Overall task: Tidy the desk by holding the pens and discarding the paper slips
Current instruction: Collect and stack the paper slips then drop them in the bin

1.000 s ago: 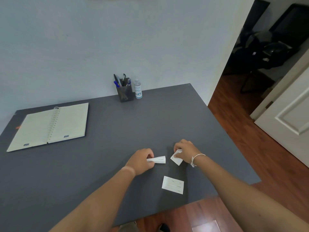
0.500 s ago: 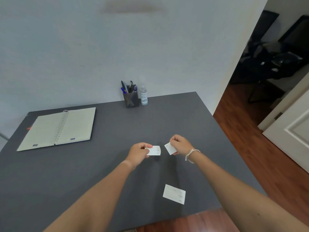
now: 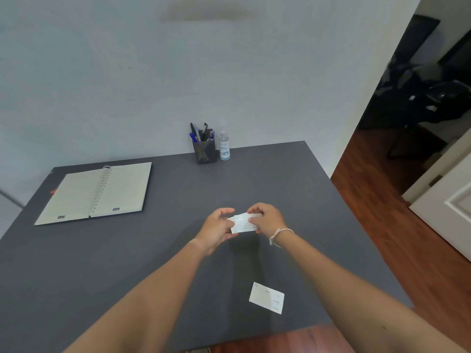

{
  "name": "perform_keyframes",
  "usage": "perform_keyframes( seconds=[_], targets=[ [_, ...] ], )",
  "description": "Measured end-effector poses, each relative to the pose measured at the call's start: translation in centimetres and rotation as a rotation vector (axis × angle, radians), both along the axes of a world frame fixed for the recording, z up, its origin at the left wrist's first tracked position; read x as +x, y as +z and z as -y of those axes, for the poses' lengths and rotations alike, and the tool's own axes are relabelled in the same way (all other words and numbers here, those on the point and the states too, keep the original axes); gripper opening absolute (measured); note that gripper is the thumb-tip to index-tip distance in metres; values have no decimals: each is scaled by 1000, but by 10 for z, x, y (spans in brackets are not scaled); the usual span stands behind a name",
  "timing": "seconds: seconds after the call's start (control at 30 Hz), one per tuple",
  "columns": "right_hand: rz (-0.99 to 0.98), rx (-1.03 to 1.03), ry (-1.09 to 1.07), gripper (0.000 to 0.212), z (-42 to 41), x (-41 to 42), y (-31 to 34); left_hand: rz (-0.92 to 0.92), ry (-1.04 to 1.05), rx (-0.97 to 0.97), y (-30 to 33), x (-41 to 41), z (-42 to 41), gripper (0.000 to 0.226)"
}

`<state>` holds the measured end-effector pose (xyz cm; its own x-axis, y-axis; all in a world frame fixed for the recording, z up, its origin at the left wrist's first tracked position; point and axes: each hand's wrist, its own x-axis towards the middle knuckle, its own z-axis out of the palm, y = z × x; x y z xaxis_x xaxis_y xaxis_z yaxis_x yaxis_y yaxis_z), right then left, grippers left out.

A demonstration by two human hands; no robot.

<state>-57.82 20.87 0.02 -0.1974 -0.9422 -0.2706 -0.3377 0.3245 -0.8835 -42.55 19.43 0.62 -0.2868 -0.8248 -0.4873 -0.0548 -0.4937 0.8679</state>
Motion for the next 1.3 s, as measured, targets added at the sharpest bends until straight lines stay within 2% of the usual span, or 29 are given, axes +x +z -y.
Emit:
perform_keyframes(
  seconds=[0.17, 0.47, 0.6, 0.7, 0.87, 1.17, 1.3],
  targets=[
    [-147, -43, 51, 31, 0, 3, -4, 17, 7, -12, 0, 1, -3, 35],
    [-173, -34, 109, 32, -15, 9, -11, 94, 54, -43, -9, 14, -12, 32],
    [-166, 3, 93, 30, -30, 5, -17, 122, 53, -48, -13, 21, -20, 29],
    [-186, 112, 139, 32, -47, -1, -22, 150, 37, -56, -17, 28, -25, 30],
    [-385, 316, 241, 36, -85, -5, -32, 162, 27, -46, -23, 38, -41, 30],
    [-675, 297, 210, 53, -140, 12, -28, 186, 19, -23, -28, 63, -88, 32],
    [-735, 267, 165, 37, -151, 25, -31, 181, 20, -23, -26, 73, -102, 32]
  ],
)
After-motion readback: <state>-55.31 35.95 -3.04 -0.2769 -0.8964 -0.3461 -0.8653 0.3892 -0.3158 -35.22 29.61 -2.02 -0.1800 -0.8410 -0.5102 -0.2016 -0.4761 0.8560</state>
